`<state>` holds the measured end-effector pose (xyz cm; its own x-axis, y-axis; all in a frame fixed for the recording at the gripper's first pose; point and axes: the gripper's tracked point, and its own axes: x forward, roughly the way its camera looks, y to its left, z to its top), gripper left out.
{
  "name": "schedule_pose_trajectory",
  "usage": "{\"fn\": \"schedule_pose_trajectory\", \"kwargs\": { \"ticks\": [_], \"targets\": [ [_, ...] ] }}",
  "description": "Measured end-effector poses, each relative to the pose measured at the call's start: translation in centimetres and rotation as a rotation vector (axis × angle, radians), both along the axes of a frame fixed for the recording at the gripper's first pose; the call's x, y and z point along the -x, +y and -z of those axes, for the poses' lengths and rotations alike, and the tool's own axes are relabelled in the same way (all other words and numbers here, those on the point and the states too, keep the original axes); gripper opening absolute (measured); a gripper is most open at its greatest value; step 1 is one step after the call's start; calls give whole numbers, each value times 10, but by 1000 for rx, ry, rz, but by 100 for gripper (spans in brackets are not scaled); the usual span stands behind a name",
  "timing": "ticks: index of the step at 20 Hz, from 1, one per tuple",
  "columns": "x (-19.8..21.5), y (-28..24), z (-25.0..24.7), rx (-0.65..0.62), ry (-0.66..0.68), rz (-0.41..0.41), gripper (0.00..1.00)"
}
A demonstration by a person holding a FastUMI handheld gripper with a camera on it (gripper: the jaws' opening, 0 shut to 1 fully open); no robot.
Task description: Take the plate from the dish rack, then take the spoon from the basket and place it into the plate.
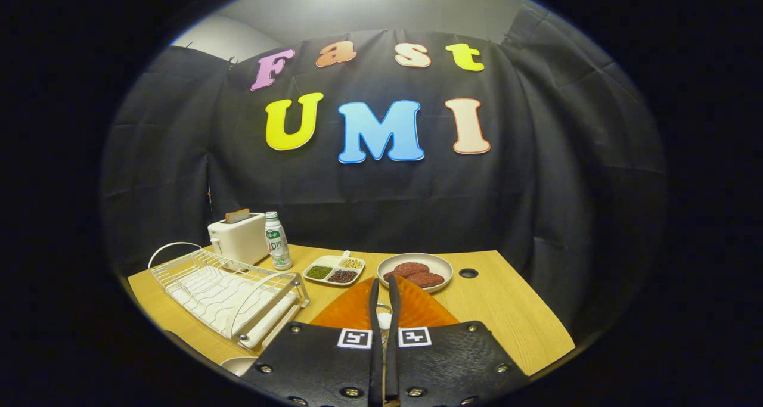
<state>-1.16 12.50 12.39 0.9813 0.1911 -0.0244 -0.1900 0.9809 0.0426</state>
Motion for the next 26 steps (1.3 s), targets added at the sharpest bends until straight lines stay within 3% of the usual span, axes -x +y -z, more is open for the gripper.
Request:
{"fn": "schedule_pose_trajectory", "kwargs": {
  "ticks": [10,18,26],
  "targets": [
    [39,-4,-93,-10,-32,14,2],
    [78,5,-118,16,-9,16,2],
    [106,13,-111,42,42,28,2]
  ]
}}
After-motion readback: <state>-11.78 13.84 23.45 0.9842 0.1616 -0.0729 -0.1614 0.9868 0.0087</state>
